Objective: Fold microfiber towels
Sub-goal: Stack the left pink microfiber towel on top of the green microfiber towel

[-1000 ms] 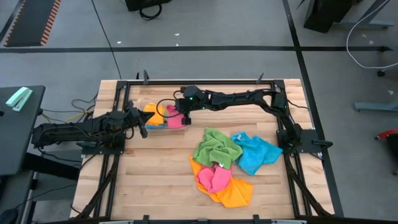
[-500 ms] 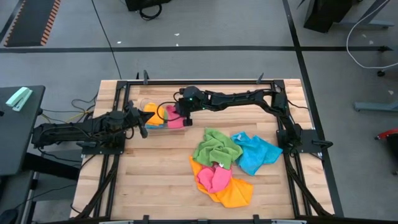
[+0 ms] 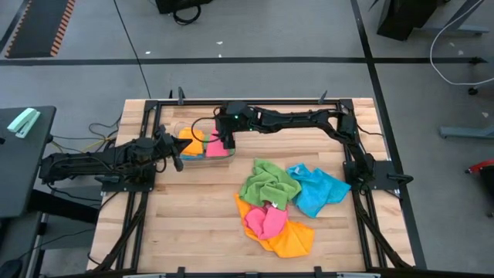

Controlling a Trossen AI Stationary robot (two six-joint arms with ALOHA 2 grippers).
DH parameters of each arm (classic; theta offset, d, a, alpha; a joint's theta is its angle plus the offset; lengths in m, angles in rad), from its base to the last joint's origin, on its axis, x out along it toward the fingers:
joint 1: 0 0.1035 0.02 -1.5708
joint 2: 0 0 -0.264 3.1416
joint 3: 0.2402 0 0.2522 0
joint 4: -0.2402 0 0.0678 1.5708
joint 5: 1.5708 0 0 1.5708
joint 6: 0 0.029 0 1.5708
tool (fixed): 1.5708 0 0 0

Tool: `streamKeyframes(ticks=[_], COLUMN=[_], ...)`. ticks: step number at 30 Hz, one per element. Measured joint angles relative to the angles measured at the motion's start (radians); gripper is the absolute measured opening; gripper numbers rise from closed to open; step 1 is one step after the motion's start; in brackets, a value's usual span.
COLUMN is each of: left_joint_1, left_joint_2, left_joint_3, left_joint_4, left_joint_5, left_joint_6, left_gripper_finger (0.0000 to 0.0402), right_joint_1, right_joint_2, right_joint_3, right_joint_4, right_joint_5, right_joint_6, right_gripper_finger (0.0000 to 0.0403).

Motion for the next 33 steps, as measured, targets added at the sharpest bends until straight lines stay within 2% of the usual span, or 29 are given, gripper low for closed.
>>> streamKeyframes(ticks=[4, 11, 18, 22, 29, 33], left_joint_1=[0.0, 0.0, 0.0, 0.0, 0.0, 0.0], left_joint_2=[0.0, 0.0, 0.0, 0.0, 0.0, 0.0], left_joint_3=[0.0, 0.0, 0.0, 0.0, 0.001, 0.001], left_joint_4=[0.0, 0.0, 0.0, 0.004, 0.006, 0.001], left_joint_5=[0.0, 0.0, 0.0, 0.0, -0.039, -0.063], left_joint_6=[0.0, 0.002, 0.004, 0.004, -0.014, -0.007], left_gripper_finger=[0.0013, 0.0026, 0.0016, 0.0012, 0.0018, 0.0015], right_joint_1=[0.001, 0.017, 0.059, 0.047, 0.016, 0.018], right_joint_2=[0.0, 0.001, 0.002, 0.008, 0.153, 0.183], right_joint_3=[0.075, 0.219, 0.215, 0.216, 0.324, 0.399], right_joint_4=[-0.138, -0.431, -0.439, -0.426, -0.521, -0.598], right_joint_5=[-0.088, -0.127, -0.109, -0.098, -0.108, -0.111], right_joint_6=[0.058, 0.2, 0.217, 0.231, 0.25, 0.253], right_gripper_finger=[0.031, 0.0276, 0.025, 0.0242, 0.0228, 0.0223])
